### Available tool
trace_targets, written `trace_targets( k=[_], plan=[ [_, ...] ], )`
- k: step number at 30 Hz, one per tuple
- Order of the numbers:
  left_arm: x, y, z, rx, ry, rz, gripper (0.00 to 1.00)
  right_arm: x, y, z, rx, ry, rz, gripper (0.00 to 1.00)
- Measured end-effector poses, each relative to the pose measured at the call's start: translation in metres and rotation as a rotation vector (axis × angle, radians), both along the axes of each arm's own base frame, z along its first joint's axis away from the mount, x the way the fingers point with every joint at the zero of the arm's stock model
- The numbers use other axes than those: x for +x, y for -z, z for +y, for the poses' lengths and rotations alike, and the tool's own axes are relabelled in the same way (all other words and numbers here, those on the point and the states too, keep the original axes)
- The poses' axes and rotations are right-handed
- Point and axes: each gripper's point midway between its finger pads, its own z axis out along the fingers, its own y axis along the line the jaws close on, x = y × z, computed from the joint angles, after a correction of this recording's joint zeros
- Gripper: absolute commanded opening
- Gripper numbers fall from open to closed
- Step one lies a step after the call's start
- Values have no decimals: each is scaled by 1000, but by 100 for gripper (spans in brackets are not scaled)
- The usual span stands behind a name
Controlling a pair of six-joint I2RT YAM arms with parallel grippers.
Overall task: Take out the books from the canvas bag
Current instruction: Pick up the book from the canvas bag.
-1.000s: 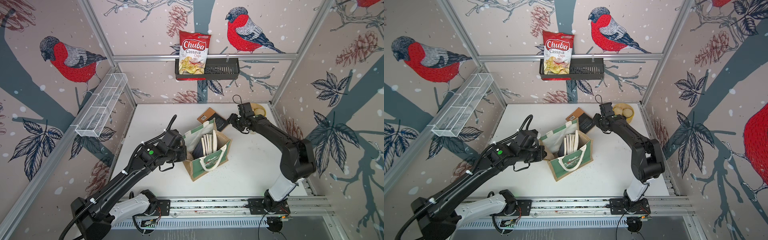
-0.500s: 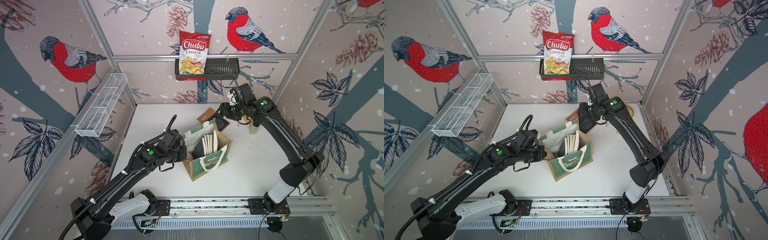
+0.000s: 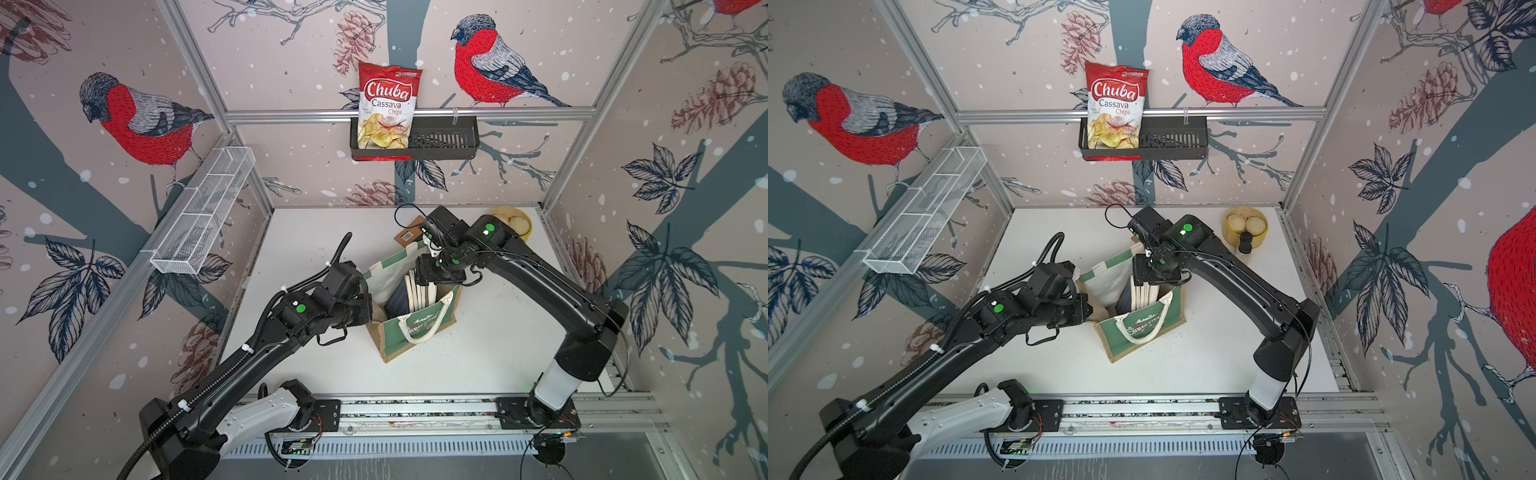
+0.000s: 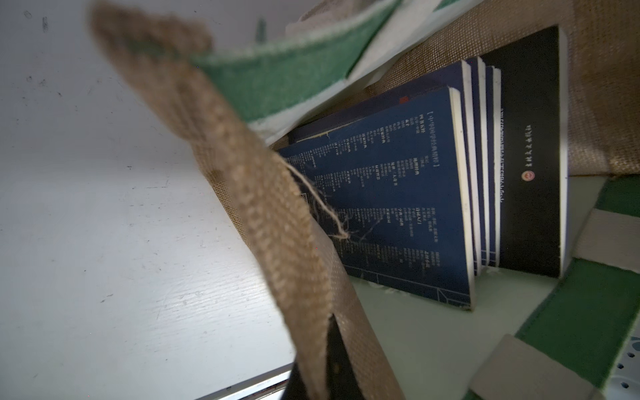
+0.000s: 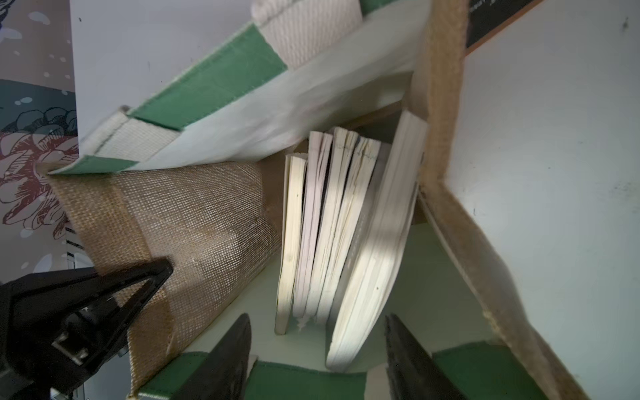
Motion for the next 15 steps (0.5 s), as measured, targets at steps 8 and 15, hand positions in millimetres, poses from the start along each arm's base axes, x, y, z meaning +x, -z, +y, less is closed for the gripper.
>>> trace_targets(
  k=[8,15],
  plan=[
    [-2,-1,1,-8,-3,-7,0,-1,21,-20,-68,52,31,58],
    [-1,3,2,-1,-6,-4,0,5,41,-23,-56,77,56,56]
  ],
)
